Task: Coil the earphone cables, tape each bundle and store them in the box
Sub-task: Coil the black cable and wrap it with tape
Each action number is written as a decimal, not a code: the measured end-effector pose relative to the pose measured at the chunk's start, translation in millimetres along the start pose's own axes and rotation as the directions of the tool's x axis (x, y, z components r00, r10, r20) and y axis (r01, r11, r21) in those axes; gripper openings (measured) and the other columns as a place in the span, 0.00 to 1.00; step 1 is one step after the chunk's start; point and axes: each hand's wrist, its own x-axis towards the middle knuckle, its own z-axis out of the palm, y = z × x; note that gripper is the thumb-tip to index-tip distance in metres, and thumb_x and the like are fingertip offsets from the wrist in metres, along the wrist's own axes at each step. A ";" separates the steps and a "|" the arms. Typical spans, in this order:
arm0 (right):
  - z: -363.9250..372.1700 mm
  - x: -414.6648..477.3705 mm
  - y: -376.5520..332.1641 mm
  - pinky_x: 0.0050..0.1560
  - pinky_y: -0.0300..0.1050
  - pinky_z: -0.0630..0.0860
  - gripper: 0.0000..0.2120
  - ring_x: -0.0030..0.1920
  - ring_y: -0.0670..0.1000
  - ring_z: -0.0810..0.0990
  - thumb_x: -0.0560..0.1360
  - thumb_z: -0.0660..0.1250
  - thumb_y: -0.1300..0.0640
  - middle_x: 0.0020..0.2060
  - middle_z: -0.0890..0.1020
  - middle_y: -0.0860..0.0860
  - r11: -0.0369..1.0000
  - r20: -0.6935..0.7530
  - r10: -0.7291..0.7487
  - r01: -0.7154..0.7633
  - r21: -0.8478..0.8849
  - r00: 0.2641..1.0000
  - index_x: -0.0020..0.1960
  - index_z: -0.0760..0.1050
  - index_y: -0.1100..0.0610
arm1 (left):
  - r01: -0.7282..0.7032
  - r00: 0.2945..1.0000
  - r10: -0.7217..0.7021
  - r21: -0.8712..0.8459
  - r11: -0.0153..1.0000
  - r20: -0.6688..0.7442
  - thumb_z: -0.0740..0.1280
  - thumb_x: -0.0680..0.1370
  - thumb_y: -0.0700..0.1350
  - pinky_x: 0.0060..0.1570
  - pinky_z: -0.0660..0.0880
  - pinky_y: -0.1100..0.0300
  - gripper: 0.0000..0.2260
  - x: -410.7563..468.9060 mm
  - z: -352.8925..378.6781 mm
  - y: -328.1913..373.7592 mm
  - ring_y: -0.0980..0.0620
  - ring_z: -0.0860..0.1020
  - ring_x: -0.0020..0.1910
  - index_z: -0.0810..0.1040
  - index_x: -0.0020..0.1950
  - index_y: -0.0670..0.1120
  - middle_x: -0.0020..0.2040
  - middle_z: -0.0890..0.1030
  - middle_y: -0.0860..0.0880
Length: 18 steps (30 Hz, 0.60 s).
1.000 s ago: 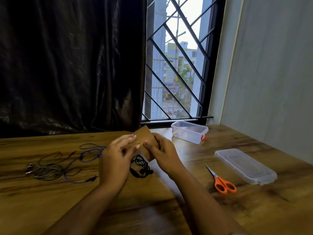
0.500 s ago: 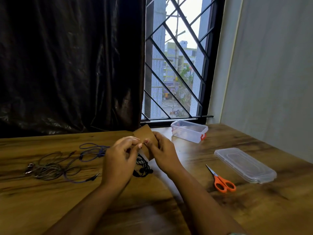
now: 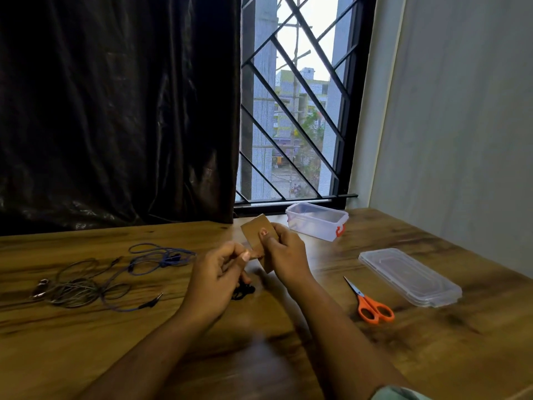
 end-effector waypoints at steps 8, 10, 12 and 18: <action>-17.2 10.9 10.1 0.34 0.33 0.69 0.09 0.39 0.46 0.77 0.79 0.62 0.55 0.41 0.82 0.51 0.986 -0.190 0.104 -0.126 -0.107 0.976 0.54 0.79 0.57 | -0.037 0.982 0.009 -0.144 0.989 -0.191 0.61 0.79 0.38 0.29 0.70 0.66 0.08 5.6 -8.7 24.9 0.53 0.77 0.33 0.77 0.42 0.43 0.40 0.81 0.46; -25.2 13.6 12.7 0.41 0.40 0.72 0.10 0.45 0.50 0.79 0.78 0.63 0.55 0.44 0.82 0.50 0.976 -0.224 0.082 -0.124 -0.177 0.971 0.56 0.79 0.56 | -0.019 0.980 -0.014 -0.160 0.987 -0.197 0.61 0.79 0.38 0.30 0.71 0.67 0.07 7.4 -14.3 25.7 0.54 0.77 0.34 0.77 0.43 0.40 0.43 0.82 0.47; -27.1 12.6 13.5 0.53 0.45 0.73 0.14 0.53 0.53 0.79 0.77 0.63 0.54 0.51 0.82 0.50 0.924 -0.186 0.015 -0.085 -0.373 0.982 0.61 0.77 0.54 | 0.055 0.983 -0.085 -0.181 0.982 -0.164 0.62 0.79 0.39 0.33 0.71 0.65 0.06 6.9 -15.1 21.2 0.55 0.77 0.37 0.77 0.44 0.41 0.46 0.83 0.47; -24.3 1.7 11.5 0.58 0.48 0.66 0.08 0.52 0.55 0.79 0.76 0.62 0.52 0.48 0.83 0.52 0.591 -0.053 -0.140 0.040 -0.805 0.989 0.51 0.77 0.53 | 0.210 0.965 -0.243 -0.266 0.941 -0.100 0.64 0.77 0.34 0.46 0.76 0.62 0.03 9.3 -12.2 15.1 0.52 0.80 0.48 0.76 0.46 0.39 0.47 0.83 0.46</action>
